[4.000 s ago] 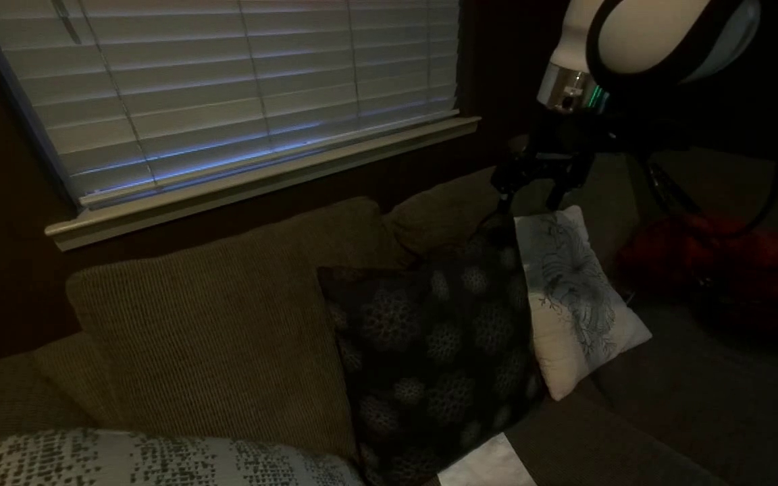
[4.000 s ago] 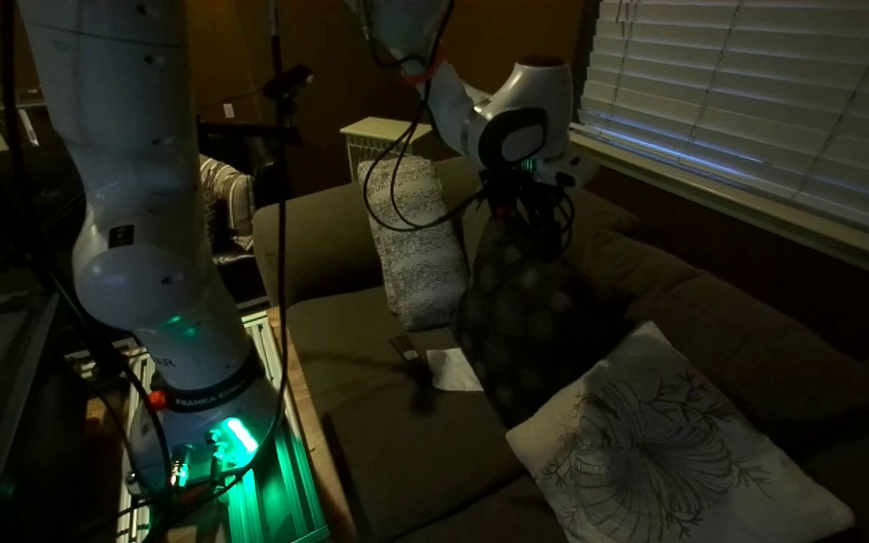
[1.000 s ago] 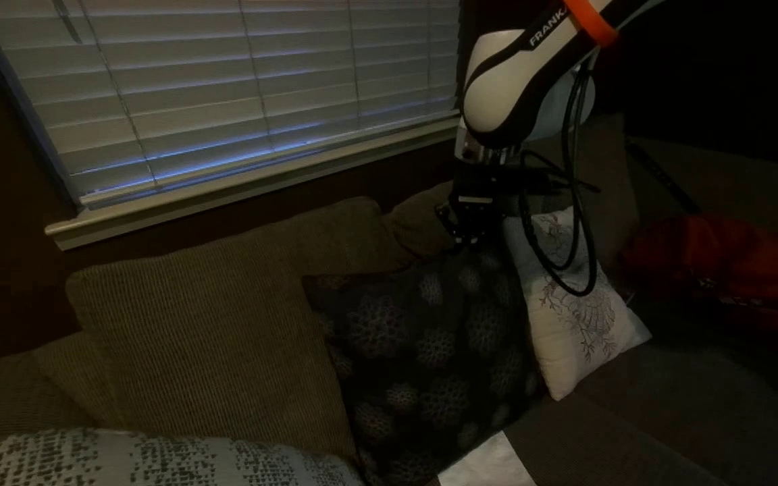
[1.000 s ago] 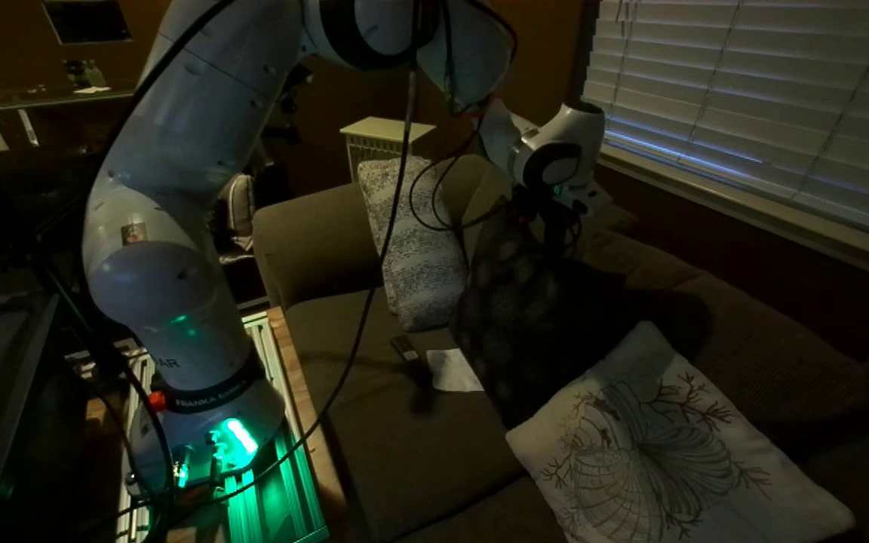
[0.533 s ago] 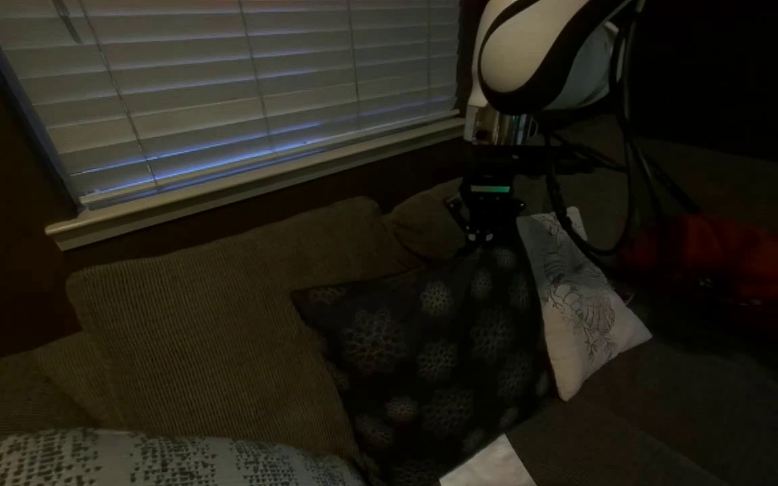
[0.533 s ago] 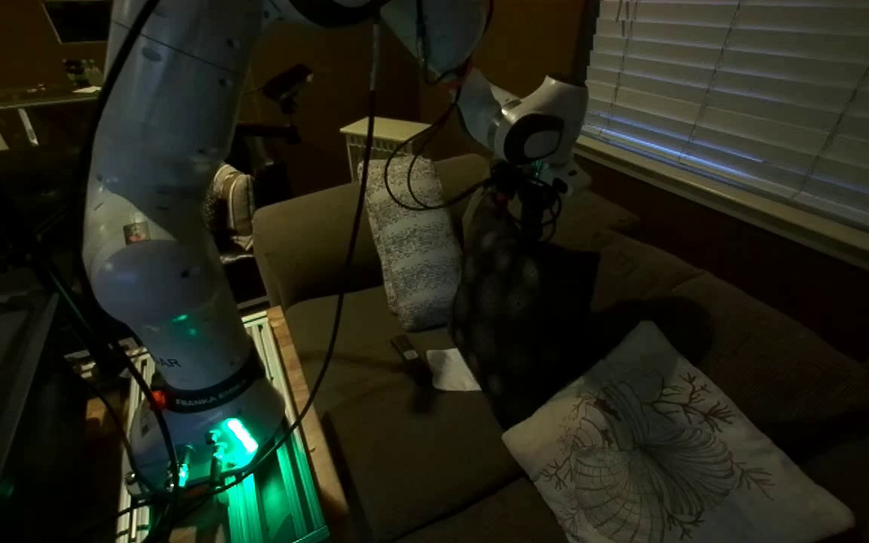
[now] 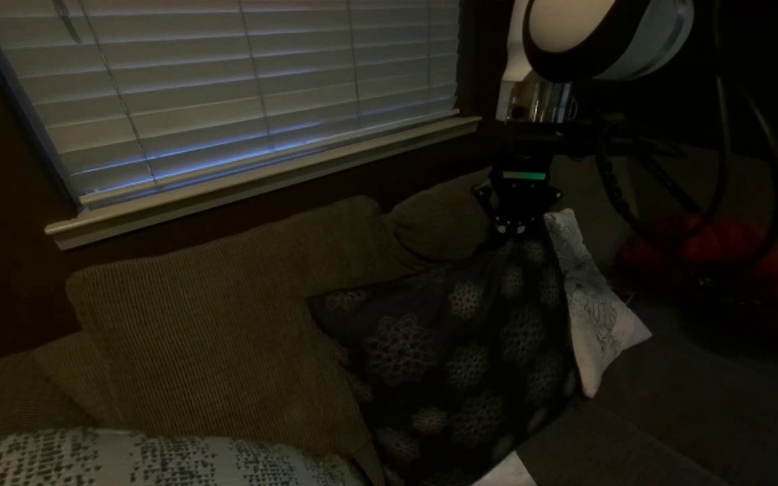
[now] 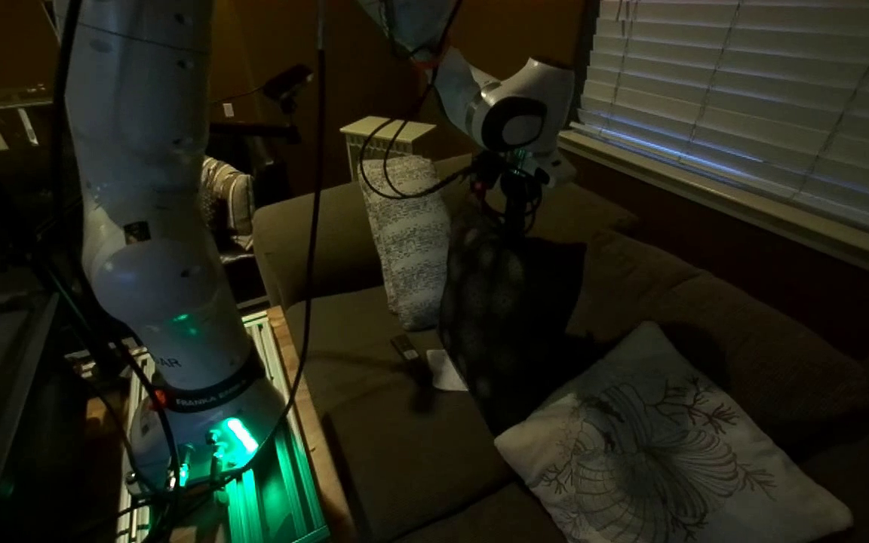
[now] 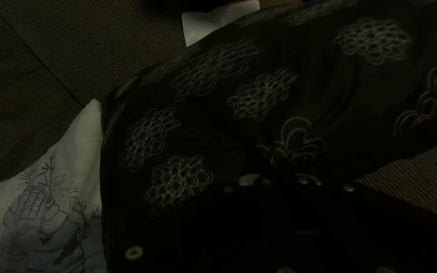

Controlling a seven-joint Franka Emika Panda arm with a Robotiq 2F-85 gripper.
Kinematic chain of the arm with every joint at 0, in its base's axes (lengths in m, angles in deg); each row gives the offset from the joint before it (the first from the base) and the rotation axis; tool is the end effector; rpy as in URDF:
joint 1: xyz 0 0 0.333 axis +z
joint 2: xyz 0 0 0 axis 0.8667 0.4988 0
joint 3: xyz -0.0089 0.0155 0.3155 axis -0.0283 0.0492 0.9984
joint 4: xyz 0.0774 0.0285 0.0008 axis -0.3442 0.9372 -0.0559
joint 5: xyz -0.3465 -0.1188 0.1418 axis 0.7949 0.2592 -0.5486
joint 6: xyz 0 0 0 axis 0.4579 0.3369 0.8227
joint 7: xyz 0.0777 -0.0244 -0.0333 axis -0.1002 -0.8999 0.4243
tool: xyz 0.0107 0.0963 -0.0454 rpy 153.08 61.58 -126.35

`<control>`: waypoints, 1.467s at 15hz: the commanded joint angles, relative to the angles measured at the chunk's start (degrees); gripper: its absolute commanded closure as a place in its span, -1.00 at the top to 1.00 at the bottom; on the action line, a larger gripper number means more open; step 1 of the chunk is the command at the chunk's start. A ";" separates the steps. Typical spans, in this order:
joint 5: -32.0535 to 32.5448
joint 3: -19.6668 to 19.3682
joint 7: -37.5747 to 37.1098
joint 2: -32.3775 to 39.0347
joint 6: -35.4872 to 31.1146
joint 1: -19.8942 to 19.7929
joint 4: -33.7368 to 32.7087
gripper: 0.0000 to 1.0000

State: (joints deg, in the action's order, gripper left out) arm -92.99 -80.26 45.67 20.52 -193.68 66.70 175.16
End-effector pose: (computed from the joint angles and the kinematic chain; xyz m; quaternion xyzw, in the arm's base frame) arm 0.5824 0.0691 0.2835 -0.9557 0.2888 0.0157 0.0544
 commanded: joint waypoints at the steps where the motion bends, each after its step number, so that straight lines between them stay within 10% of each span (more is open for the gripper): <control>1: -0.90 0.22 -0.55 -9.44 -0.11 -0.05 6.88 -0.98; 22: -9.32 5.00 -3.07 -29.87 -12.21 0.06 28.72 -0.98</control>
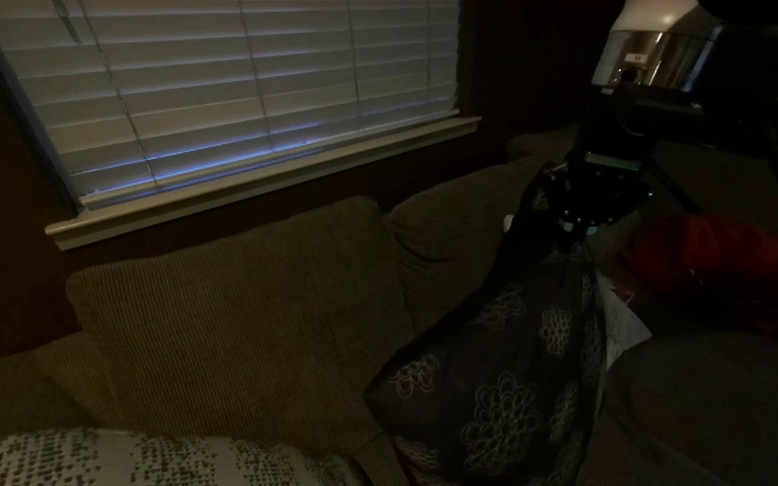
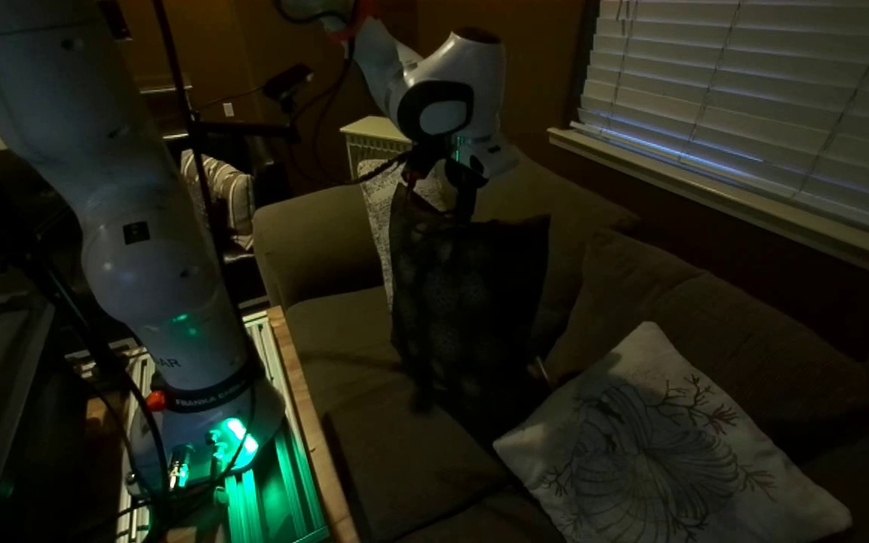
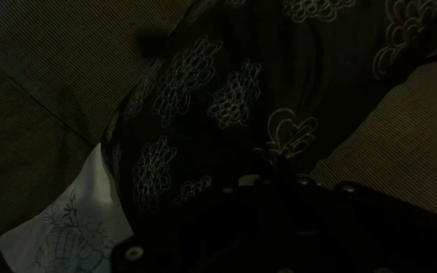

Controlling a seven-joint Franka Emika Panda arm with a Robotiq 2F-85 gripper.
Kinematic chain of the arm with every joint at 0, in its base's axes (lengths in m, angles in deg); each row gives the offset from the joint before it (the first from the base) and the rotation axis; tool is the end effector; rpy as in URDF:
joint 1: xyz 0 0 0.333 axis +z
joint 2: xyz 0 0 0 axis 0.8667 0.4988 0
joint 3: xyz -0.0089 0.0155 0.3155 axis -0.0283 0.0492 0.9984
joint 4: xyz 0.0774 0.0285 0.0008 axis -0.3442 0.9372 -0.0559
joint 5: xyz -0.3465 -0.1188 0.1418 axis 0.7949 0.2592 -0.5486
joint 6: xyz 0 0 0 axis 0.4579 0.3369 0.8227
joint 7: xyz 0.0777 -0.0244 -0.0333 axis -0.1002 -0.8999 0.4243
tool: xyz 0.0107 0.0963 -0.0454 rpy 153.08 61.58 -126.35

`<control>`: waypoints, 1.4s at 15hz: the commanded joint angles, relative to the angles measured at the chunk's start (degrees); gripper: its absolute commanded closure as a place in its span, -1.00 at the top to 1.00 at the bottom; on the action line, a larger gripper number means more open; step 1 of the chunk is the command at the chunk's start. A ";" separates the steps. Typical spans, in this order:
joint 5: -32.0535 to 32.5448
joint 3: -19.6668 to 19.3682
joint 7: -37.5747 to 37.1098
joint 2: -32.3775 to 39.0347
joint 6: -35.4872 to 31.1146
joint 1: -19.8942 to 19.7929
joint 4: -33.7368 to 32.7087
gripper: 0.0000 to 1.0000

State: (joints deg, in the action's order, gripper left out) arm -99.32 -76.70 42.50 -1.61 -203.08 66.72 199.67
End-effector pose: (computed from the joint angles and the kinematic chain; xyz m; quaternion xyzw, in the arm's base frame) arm 0.4649 0.0798 0.3259 -0.9378 0.3312 -0.0273 0.1000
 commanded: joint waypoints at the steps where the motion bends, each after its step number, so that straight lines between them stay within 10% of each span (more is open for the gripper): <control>1: -2.92 1.77 -0.16 -8.76 -3.35 -0.06 4.91 -0.98; 13: 8.14 0.55 -1.89 -14.59 -3.62 -9.90 9.90 -0.98; 21: 11.88 -8.16 25.46 -13.87 -4.57 -13.68 10.52 -0.98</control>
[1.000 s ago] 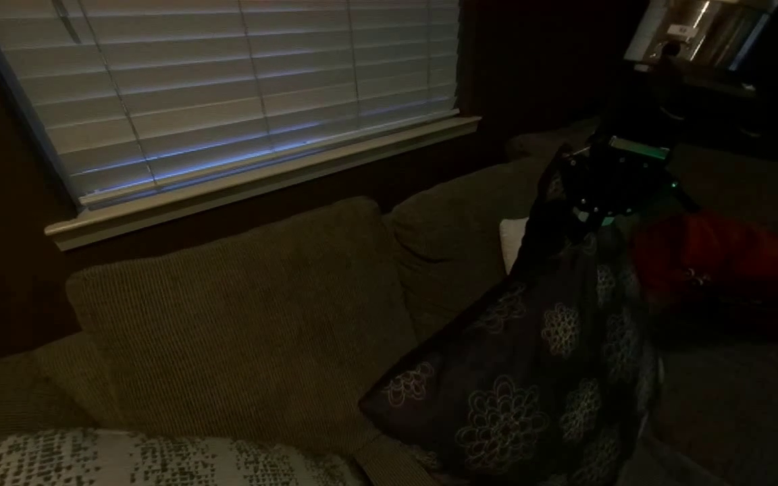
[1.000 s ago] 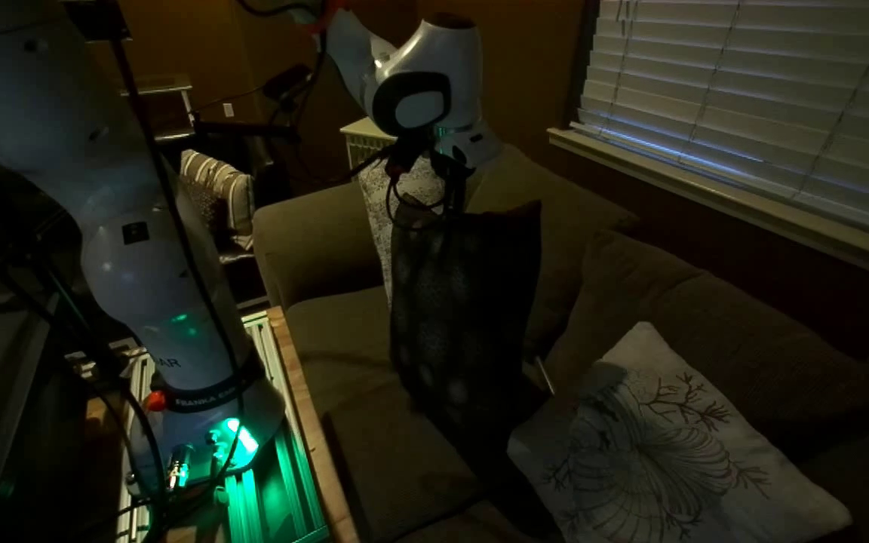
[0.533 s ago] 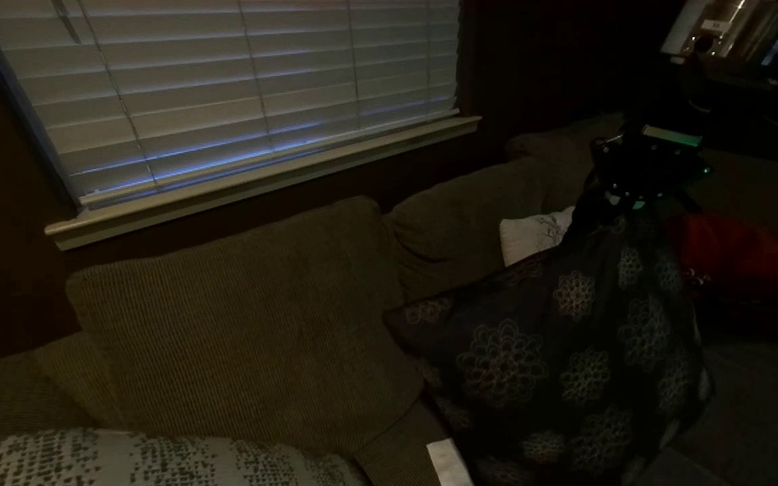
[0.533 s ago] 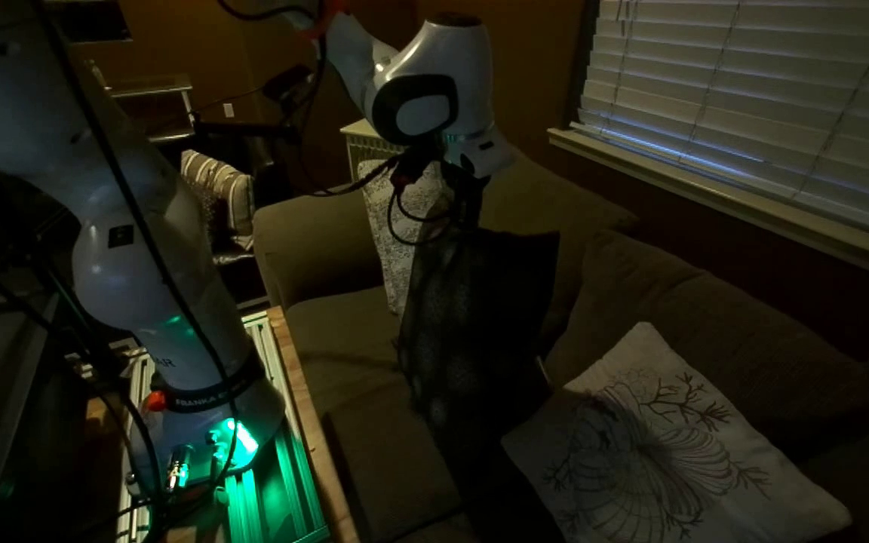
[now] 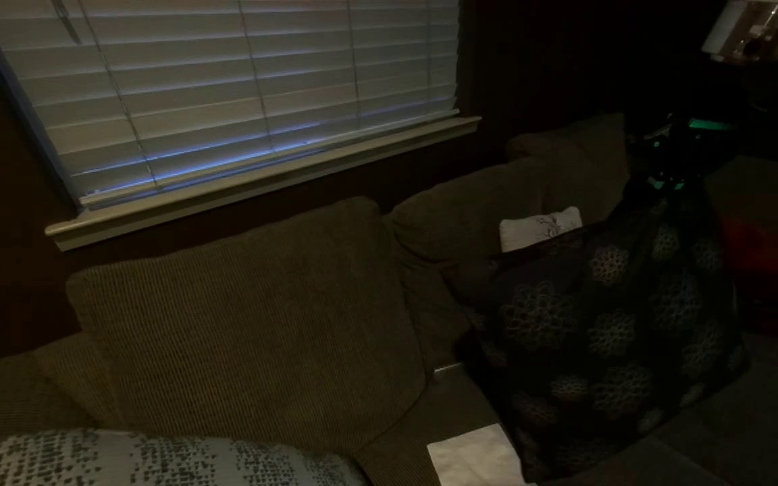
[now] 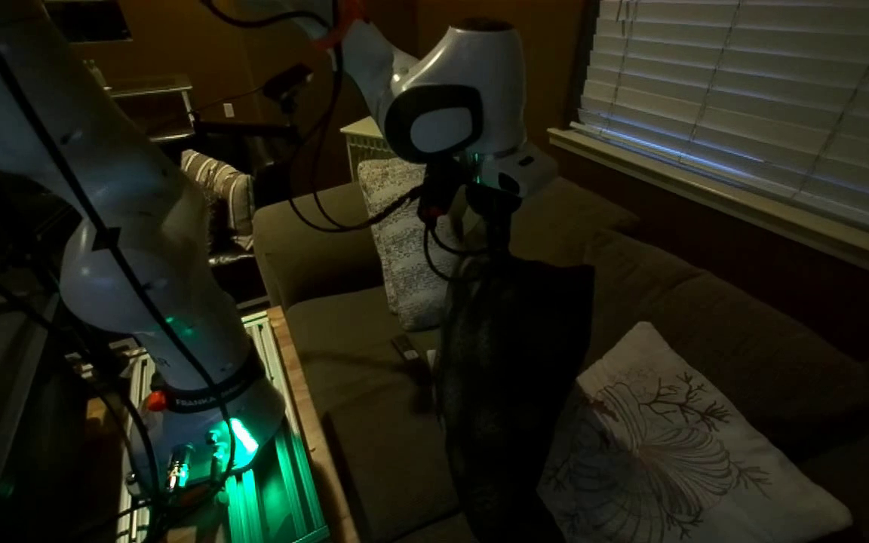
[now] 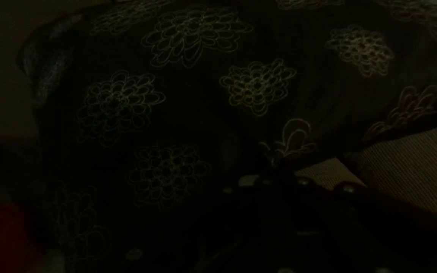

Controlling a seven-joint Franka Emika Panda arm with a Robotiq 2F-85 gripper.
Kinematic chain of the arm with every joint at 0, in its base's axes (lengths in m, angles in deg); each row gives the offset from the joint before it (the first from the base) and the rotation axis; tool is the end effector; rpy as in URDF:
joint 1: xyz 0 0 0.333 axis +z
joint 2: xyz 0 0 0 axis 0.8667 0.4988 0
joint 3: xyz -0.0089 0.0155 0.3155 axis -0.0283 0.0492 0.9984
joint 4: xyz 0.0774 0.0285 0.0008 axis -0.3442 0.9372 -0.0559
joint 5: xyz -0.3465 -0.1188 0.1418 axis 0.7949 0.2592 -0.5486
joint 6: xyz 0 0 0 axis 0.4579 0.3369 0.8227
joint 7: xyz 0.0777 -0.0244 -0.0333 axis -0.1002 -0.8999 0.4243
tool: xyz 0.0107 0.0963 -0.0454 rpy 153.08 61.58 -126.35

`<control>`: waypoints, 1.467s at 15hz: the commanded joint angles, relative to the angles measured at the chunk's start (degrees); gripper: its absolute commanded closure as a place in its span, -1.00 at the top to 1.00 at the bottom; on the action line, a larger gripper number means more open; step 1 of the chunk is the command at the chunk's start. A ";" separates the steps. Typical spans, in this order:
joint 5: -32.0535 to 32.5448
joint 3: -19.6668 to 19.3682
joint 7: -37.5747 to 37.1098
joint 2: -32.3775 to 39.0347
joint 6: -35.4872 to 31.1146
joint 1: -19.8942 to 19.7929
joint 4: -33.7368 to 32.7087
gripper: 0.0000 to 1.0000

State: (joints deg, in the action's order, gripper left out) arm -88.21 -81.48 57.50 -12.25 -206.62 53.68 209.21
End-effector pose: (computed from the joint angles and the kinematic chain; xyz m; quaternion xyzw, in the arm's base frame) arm 0.4195 -0.0577 0.3455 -0.9533 0.2819 -0.1012 0.0395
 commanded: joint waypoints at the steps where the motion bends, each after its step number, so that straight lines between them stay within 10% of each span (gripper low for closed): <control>1: -0.05 -5.23 15.44 -3.16 -1.93 -0.61 1.29 -0.98; 7: -6.37 -16.91 40.19 -2.62 -4.03 1.60 1.35 -0.98; 22: -5.30 -17.10 40.34 0.47 -3.33 0.04 1.03 -0.98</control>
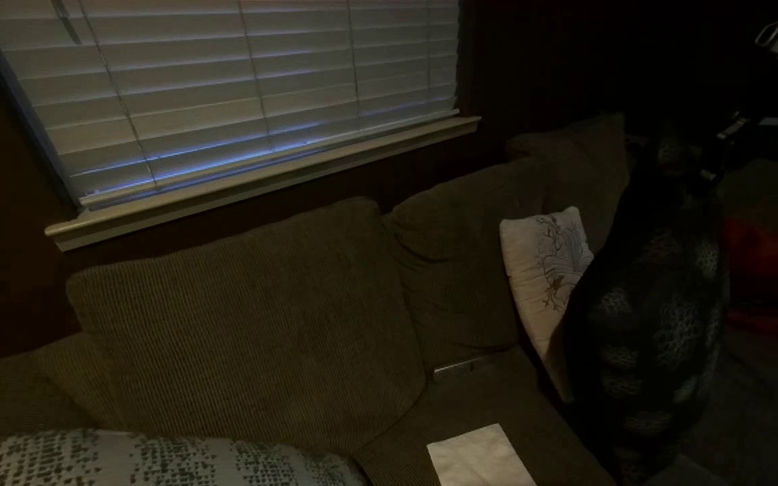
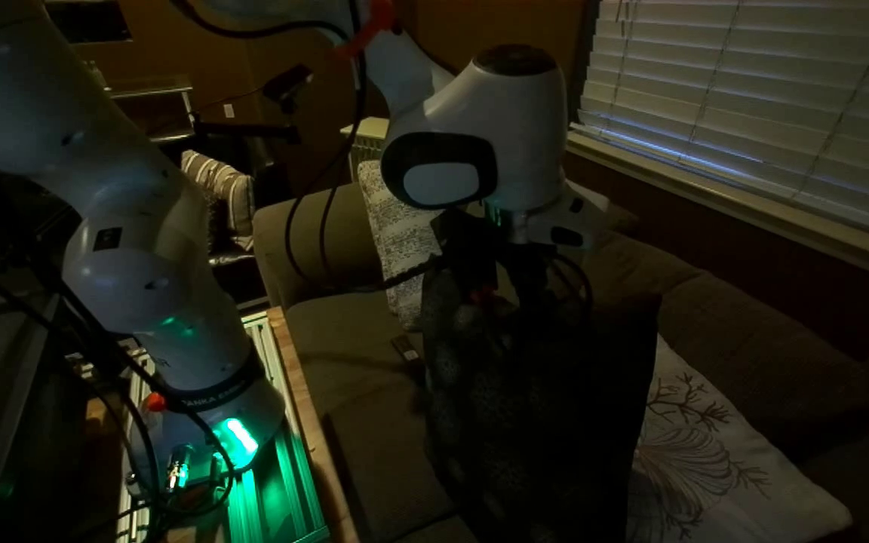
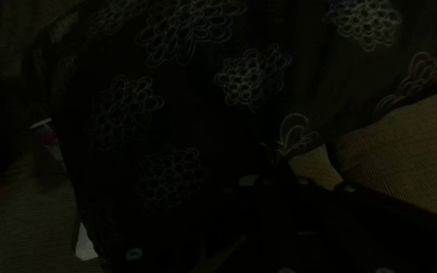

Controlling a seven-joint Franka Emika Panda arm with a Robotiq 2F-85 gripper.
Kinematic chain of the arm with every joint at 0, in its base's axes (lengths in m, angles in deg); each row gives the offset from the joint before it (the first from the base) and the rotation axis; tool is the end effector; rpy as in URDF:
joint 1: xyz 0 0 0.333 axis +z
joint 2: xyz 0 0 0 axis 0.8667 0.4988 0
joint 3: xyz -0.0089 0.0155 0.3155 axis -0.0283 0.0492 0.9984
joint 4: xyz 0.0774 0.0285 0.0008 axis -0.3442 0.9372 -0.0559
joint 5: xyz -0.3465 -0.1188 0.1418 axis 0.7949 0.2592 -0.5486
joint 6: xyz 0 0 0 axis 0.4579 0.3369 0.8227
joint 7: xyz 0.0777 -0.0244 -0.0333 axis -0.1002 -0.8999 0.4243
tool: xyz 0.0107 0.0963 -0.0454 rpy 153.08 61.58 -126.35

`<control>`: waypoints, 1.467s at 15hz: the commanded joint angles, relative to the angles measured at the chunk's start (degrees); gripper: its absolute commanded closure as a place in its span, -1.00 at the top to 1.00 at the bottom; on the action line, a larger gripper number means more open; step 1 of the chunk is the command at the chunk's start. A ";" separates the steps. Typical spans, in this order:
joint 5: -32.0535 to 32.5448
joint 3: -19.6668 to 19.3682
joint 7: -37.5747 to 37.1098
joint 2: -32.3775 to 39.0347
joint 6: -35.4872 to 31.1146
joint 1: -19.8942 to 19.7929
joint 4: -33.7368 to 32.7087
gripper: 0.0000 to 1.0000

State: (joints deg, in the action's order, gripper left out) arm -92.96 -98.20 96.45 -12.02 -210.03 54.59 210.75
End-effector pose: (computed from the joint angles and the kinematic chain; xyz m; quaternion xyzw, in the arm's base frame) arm 0.3850 -0.1674 0.3331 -0.9830 0.1198 -0.1329 0.0422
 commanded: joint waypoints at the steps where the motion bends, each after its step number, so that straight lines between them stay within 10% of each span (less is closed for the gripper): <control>1: -0.58 -0.61 1.53 0.88 -0.08 -1.25 -0.62 -0.98; 15: -6.84 -6.29 9.83 14.34 -0.12 -4.38 -11.58 -0.98; 22: -21.30 -6.54 21.69 22.78 0.11 -6.23 -20.24 -0.98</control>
State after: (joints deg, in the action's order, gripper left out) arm -107.46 -105.57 113.28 8.04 -210.22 49.56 195.85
